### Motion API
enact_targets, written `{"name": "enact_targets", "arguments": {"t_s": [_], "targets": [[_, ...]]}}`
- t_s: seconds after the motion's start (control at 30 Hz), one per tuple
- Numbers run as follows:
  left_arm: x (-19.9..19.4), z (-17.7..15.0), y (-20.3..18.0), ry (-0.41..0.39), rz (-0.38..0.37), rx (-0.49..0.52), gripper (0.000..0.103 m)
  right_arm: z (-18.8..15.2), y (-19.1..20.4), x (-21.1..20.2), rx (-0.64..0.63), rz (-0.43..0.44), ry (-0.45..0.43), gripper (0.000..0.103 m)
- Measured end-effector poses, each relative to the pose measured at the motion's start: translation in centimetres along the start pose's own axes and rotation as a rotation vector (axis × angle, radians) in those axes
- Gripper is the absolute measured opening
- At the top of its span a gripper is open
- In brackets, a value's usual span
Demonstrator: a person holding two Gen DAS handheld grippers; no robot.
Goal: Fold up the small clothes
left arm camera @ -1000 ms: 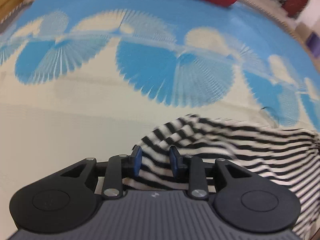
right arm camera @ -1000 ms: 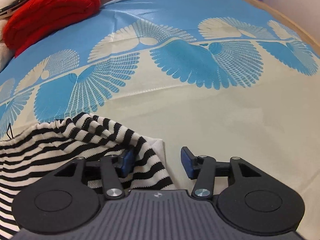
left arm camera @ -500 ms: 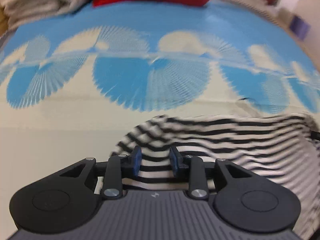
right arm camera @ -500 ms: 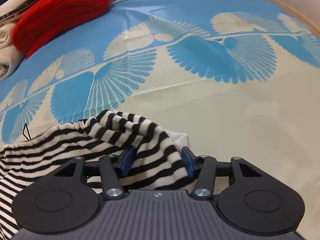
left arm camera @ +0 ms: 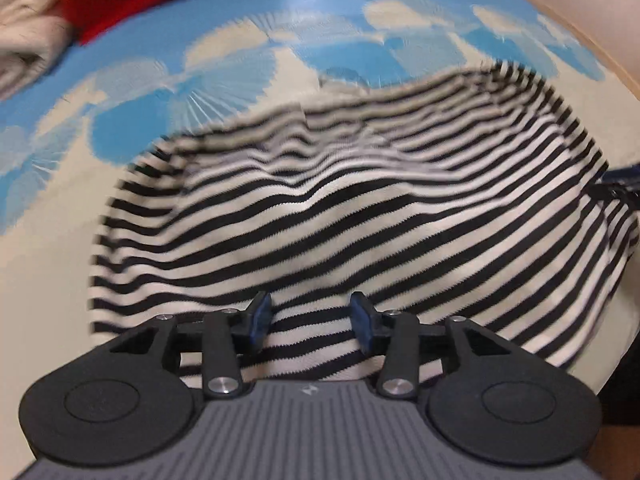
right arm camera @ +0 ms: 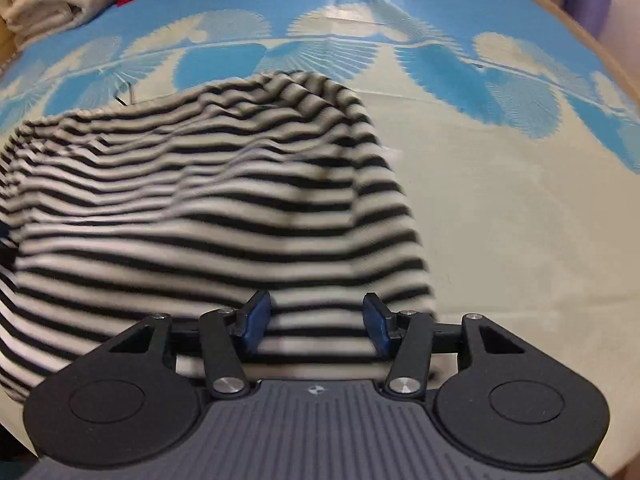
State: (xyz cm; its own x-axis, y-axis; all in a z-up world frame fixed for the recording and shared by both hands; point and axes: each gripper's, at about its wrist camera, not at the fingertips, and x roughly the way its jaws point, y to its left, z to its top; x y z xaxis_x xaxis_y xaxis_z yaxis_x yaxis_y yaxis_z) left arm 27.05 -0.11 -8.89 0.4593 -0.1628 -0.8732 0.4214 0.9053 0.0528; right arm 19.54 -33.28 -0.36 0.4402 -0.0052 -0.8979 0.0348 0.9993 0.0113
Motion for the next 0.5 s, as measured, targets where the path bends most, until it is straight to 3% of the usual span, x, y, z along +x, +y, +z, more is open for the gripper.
{"name": "enact_targets", "arguments": {"t_s": [0.13,0.23,0.3,0.4,0.5], "targets": [[-3.2,-1.8,-0.1,-0.035,-0.016,-0.070,0.048,-1.6,-1.5,-2.6,0.002,-0.011,-0.025,0.053],[-2.1,-4.1,-0.1,0.056,0.007,-0.089,0.048,-4.0,-2.1,-1.8,-0.034,-0.077,0.087,0.054],[-1.8,-5.5,0.0,0.104,0.035,-0.100,0.049,-5.1,-3.0,-1.5,-0.024,-0.093,0.113,0.065],[-4.2,-6.4,1.1,0.050,0.048,-0.194,0.049,-5.1,-3.8,-2.7,0.015,-0.092,0.105,0.065],[-7.2,-7.5,3.3,-0.031,0.054,-0.372,0.049,-4.8,-3.7,-5.4,0.000,-0.105,0.036,0.061]]}}
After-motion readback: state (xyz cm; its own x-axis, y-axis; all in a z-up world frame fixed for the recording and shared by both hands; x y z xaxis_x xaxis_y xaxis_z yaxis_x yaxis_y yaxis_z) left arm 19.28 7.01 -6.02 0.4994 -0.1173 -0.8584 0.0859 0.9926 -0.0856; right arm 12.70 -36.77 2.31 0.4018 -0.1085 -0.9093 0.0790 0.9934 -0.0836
